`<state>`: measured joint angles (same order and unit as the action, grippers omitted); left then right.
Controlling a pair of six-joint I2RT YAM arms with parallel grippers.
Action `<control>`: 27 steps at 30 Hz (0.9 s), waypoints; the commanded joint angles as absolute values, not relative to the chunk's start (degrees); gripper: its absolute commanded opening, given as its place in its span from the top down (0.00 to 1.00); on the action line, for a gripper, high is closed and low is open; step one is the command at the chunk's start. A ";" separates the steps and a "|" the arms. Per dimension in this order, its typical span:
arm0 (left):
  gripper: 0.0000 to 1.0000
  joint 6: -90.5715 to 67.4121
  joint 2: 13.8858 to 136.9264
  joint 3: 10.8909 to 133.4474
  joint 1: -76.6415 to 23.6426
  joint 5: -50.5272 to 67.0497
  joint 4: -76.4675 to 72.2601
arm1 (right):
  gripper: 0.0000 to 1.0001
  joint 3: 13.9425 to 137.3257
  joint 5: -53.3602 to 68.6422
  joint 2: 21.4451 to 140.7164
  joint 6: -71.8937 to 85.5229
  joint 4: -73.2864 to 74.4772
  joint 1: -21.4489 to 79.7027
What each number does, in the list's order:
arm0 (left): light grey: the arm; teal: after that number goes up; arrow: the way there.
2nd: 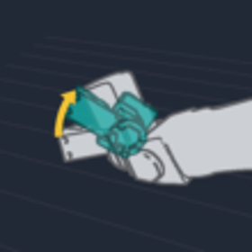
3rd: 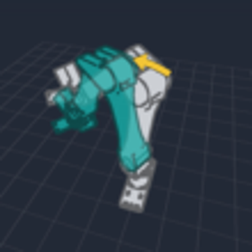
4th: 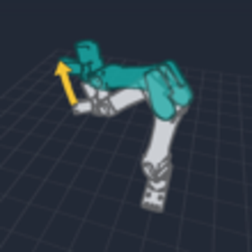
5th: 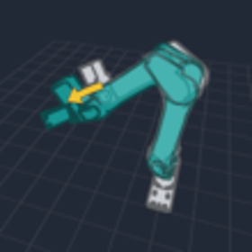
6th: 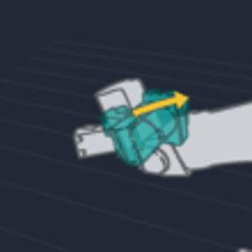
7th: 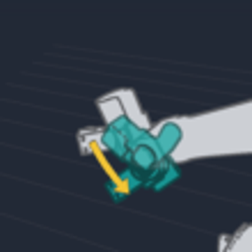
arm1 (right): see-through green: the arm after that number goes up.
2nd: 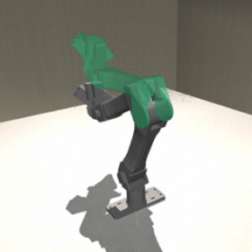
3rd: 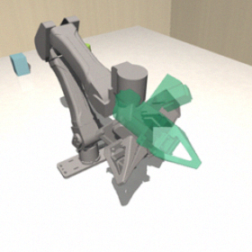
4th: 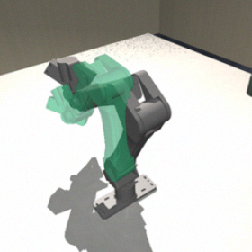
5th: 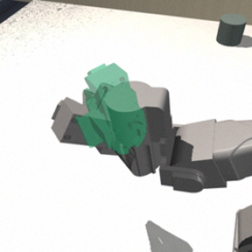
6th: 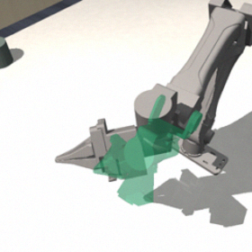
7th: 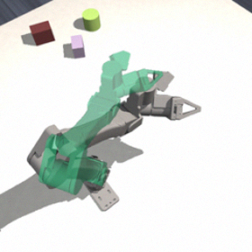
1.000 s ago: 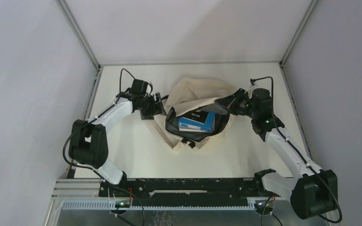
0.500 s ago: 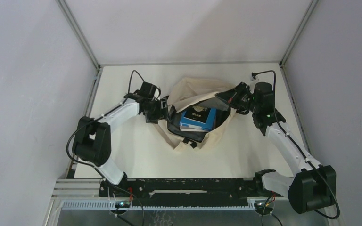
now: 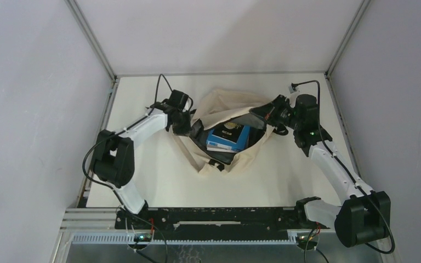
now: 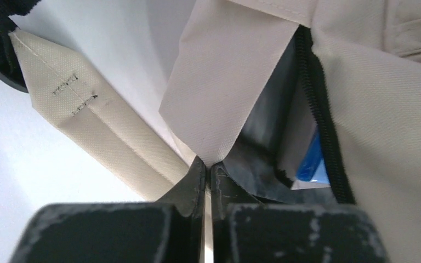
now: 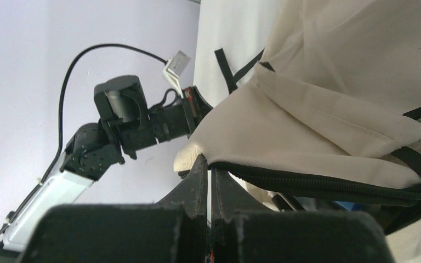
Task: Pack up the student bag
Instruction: Adjust the student bag at the center of the board, then zip the student bag at the center of the board.
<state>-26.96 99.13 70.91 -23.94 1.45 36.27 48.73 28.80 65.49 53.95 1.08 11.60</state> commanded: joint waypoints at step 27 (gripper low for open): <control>0.34 -23.46 77.39 72.15 -22.65 8.27 38.81 | 0.34 58.26 6.72 67.98 31.27 23.52 31.85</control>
<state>-25.69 78.56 77.95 -14.33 6.04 37.93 62.35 20.75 76.58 36.60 17.82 35.00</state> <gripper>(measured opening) 0.666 0.670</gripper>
